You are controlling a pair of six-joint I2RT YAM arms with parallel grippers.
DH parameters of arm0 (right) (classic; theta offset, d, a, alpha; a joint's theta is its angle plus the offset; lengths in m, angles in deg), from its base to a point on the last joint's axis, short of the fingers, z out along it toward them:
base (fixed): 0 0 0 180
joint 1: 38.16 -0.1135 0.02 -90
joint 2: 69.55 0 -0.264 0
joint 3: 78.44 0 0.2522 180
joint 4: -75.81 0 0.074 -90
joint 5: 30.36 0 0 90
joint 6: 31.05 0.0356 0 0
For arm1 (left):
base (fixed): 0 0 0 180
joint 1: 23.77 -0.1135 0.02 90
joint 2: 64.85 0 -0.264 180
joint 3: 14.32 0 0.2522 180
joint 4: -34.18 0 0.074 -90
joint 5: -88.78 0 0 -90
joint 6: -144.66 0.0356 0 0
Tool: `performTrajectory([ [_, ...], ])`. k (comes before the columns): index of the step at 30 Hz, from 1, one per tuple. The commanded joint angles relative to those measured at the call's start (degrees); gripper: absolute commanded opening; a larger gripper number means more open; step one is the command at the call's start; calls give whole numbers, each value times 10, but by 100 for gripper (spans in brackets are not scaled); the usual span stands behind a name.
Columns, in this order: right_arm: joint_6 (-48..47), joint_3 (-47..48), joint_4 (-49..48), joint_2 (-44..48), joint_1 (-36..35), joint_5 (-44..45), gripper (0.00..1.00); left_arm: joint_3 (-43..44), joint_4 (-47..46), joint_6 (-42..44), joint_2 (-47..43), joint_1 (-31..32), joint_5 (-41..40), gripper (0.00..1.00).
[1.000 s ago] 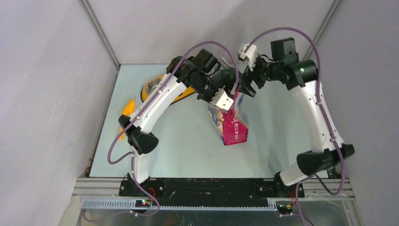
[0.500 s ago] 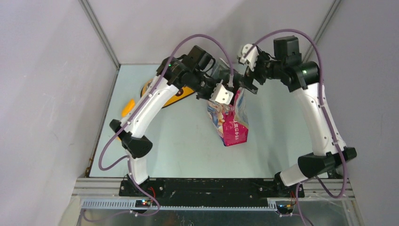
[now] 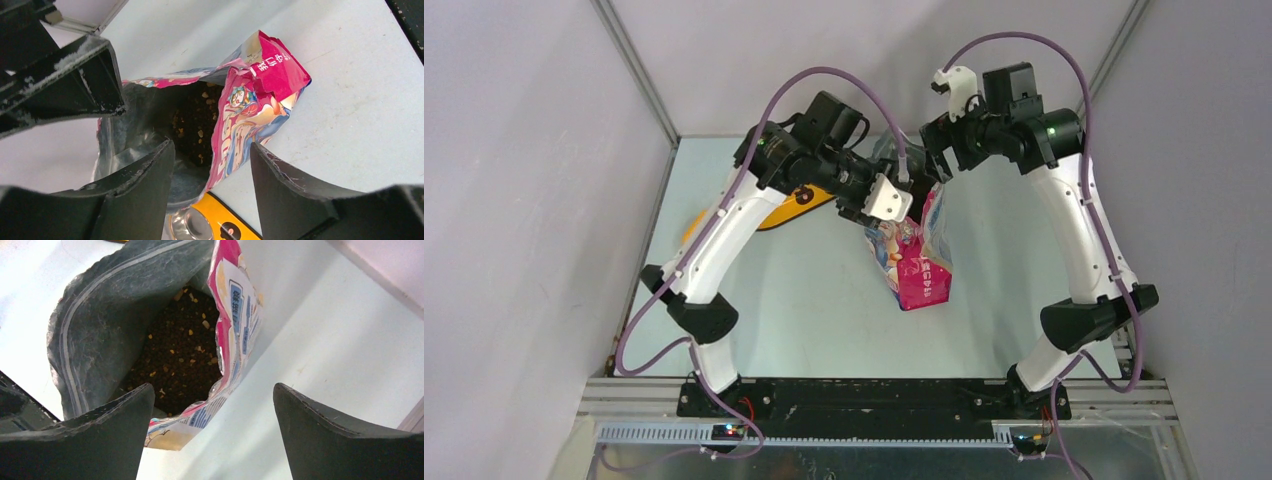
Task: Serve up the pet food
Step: Open the pet food bag at the center of the board.
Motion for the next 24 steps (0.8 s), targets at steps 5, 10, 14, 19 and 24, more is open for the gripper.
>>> performTrajectory([
  [5,63,-14,19,-20,-18,51,82,-4,13,37,27,21,-7,64],
  [10,65,-7,17,-32,-25,95,64,-11,5,42,40,25,-22,61],
  [14,61,6,17,-41,-25,117,39,-11,-9,35,47,26,-35,50],
  [19,56,18,25,-57,-24,122,28,-10,-11,33,51,26,-39,30],
  [24,56,38,31,-74,-18,117,38,-11,-10,34,54,29,-53,44],
])
